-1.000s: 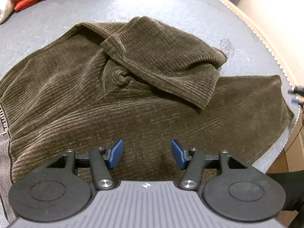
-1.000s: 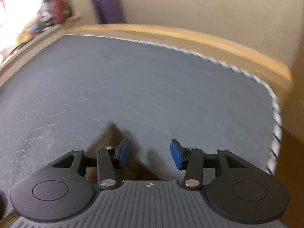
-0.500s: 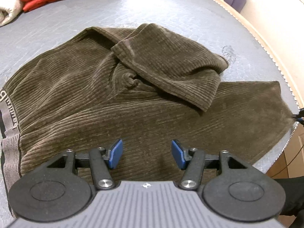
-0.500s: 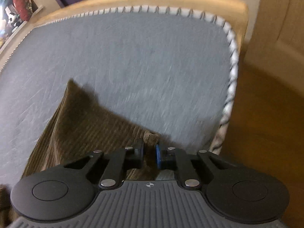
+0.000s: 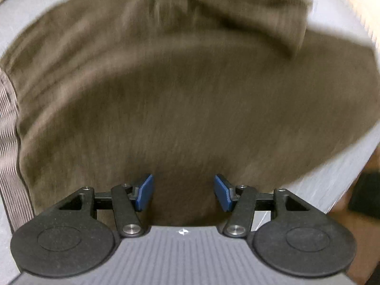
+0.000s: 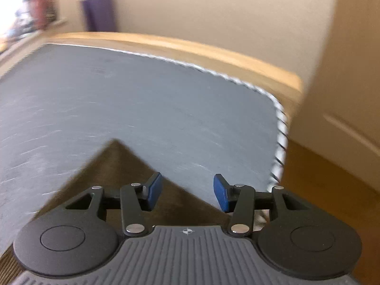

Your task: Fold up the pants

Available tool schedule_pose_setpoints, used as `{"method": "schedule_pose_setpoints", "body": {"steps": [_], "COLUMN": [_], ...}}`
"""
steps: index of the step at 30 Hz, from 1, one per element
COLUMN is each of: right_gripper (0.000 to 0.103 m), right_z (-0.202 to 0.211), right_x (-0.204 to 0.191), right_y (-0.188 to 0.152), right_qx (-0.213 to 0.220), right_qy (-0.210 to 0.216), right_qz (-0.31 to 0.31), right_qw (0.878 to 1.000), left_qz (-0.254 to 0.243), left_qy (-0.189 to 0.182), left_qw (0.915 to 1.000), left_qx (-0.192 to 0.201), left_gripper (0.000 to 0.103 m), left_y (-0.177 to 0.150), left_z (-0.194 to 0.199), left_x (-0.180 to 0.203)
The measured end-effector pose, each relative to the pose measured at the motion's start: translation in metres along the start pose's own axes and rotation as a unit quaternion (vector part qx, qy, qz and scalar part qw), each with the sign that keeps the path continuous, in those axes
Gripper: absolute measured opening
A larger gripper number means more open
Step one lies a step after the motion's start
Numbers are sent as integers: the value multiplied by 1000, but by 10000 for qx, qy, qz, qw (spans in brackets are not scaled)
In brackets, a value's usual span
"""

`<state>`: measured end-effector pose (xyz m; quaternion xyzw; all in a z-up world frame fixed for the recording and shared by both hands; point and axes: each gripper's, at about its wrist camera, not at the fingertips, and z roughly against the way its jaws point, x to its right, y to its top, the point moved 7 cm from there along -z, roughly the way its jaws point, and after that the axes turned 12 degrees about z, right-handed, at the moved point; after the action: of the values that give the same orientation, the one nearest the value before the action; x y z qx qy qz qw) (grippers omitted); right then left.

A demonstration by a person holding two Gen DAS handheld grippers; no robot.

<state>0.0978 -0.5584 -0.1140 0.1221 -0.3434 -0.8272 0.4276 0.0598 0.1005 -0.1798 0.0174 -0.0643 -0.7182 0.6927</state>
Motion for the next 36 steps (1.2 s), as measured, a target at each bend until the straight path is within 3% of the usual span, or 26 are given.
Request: {"method": "schedule_pose_setpoints", "body": {"steps": [2, 7, 12, 14, 16, 18, 20, 25, 27, 30, 32, 36], "right_gripper": [50, 50, 52, 53, 54, 54, 54, 53, 52, 35, 27, 26], "right_z": [8, 43, 94, 117, 137, 155, 169, 183, 185, 185, 183, 167], "right_x": [-17, -70, -132, -158, -183, -203, -221, -261, -275, -295, -303, -322], "right_y": [6, 16, 15, 13, 11, 12, 12, 12, 9, 10, 12, 20], "right_qx": [173, 514, 822, 977, 1150, 1271, 1393, 1504, 1520, 1516, 1539, 1425], "right_qy": [353, 1163, 2074, 2374, 2665, 2872, 3026, 3305, 3372, 3508, 3563, 3565], "right_qz": [144, 590, 1167, 1449, 1685, 1861, 2067, 2415, 2546, 2579, 2479, 2209], "right_qw": [9991, 9901, 9678, 9556, 9420, 9310, 9199, 8999, 8935, 8874, 8877, 8965], "left_qz": [-280, -29, 52, 42, -68, -66, 72, 504, 821, 1117, 1143, 1375], "left_qy": [58, -25, -4, -61, 20, -76, -160, -217, -327, -563, -534, -750], "left_qw": [9995, 9997, 9957, 9883, 9749, 9660, 9582, 9493, 9467, 9490, 9476, 9300], "left_qx": [122, 240, 928, 1522, 2224, 2584, 2857, 3095, 3098, 2894, 2936, 3325], "left_gripper": [63, 65, 65, 65, 65, 63, 54, 15, 13, 13, 13, 13], "left_y": [-9, -17, -15, -9, -6, -1, 7, 44, 64, 106, 134, 180], "left_z": [2, 12, 42, 67, 98, 120, 143, 162, 155, 141, 141, 153], "left_x": [1, -12, -17, -14, -8, 0, 8, 24, 25, 32, 33, 22]}}
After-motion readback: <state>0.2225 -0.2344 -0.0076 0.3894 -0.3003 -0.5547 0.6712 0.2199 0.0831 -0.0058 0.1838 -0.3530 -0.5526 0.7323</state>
